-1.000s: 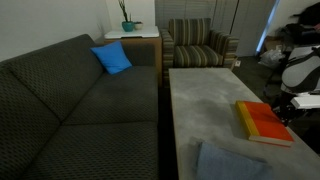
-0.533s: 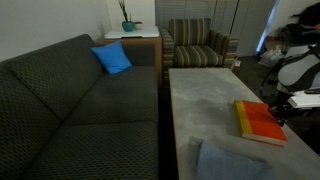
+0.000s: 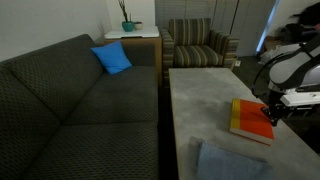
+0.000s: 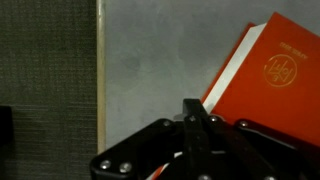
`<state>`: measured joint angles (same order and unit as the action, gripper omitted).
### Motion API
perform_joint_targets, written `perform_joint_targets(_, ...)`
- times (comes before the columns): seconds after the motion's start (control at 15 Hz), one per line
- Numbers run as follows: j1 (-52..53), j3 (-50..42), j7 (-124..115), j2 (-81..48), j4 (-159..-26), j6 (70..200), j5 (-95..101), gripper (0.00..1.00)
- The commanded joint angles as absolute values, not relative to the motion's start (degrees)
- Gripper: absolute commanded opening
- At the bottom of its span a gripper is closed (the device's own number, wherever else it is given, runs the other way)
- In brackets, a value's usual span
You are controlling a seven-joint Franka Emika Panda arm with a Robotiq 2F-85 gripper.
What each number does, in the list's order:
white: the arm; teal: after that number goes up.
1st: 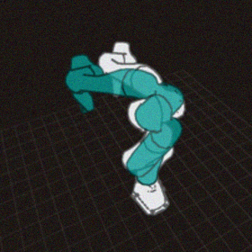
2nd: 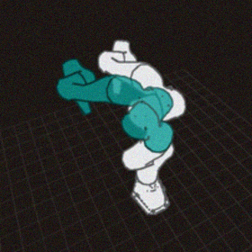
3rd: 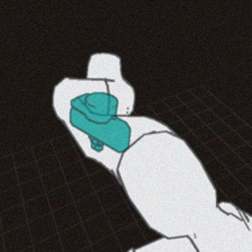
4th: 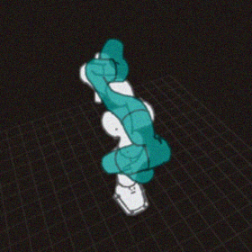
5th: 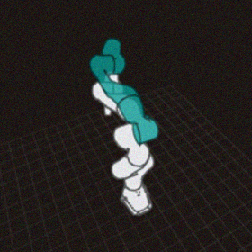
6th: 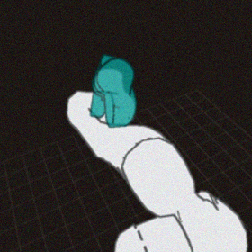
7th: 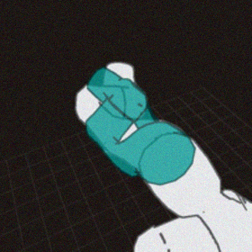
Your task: Move the book backward slightly
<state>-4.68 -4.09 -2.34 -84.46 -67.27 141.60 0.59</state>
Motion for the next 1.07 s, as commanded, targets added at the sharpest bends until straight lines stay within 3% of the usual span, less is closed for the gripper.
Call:
perform_joint_targets(0.0,-3.38,-3.47,-0.92,-84.46,-65.84,139.26,1.54,0.00)
perform_joint_targets(1.0,-3.64,-8.65,-4.45,-84.40,-64.56,142.29,3.80,0.00)
